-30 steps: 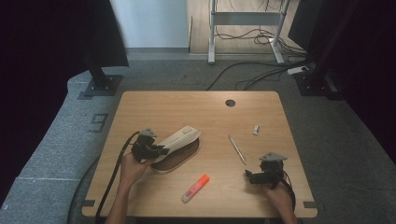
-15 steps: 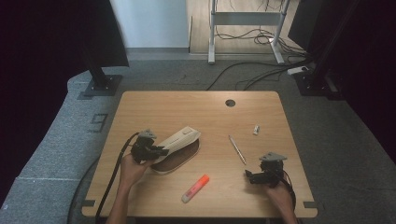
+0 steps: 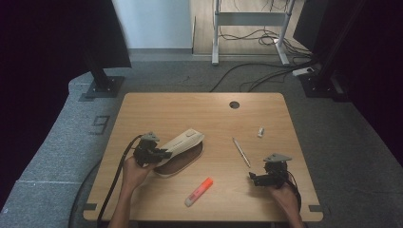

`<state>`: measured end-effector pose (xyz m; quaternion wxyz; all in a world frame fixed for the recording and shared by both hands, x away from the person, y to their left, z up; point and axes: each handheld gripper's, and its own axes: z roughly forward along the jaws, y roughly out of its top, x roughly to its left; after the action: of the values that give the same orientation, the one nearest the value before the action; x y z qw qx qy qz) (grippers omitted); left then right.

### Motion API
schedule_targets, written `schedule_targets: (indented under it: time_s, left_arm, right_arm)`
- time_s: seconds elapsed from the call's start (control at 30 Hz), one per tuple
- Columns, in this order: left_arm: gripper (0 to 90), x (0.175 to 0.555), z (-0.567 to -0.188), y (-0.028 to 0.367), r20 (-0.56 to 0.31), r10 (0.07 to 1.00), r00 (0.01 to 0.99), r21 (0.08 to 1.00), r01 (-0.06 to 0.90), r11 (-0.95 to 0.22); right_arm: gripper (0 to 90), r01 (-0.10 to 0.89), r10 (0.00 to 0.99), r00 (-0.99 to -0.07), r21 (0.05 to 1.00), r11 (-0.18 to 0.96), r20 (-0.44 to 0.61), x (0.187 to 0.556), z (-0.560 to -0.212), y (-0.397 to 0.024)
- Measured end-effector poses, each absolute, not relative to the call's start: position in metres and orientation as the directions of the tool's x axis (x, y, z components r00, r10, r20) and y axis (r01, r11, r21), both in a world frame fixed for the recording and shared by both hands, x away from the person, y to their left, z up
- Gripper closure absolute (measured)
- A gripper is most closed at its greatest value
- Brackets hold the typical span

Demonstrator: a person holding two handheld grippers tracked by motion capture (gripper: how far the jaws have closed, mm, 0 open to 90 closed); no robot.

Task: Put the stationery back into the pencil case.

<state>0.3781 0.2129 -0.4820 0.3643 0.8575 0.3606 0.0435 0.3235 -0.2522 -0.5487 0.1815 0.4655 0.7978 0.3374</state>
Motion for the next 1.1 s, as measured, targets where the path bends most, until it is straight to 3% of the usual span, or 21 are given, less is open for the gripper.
schedule_targets:
  time_s: [0.53, 0.8, 1.1]
  left_arm:
    - [76.0, 0.377, -0.482, 0.212, -0.182, 0.648, 0.74, 0.657, 0.582, -0.479]
    - [75.7, 0.377, -0.482, 0.212, -0.183, 0.645, 0.742, 0.657, 0.581, -0.481]
    - [75.4, 0.377, -0.483, 0.211, -0.185, 0.641, 0.745, 0.656, 0.579, -0.484]
  right_arm:
    - [0.6, 0.597, 0.868, -0.494, 0.745, 0.298, 0.049, 0.347, -0.526, -0.258]
    - [6.5, 0.603, 0.877, -0.478, 0.743, 0.291, 0.045, 0.363, -0.52, -0.262]
    - [7.4, 0.617, 0.885, -0.463, 0.733, 0.287, 0.043, 0.378, -0.521, -0.263]
